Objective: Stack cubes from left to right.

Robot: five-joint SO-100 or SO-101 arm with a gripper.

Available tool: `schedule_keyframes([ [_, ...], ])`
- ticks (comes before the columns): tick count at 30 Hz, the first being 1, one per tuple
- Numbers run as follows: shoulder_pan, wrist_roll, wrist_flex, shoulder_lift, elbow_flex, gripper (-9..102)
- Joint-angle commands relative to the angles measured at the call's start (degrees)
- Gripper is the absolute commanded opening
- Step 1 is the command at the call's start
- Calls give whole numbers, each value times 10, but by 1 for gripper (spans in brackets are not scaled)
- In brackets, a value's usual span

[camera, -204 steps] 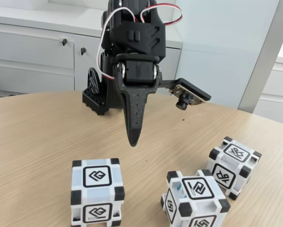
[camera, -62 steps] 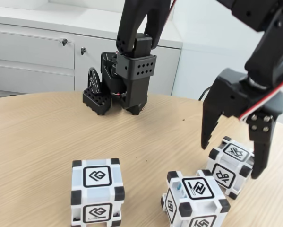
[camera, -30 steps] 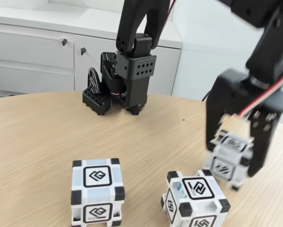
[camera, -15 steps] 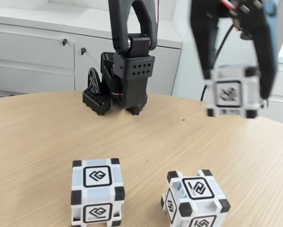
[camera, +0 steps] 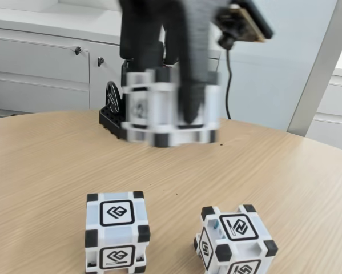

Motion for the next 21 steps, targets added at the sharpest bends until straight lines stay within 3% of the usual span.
schedule_keyframes([
  [1, 36, -11, -7, 12, -8, 12],
  [15, 66, -11, -11, -141, -18, 12],
  [21, 68, 16, -98, -157, -9, 13],
])
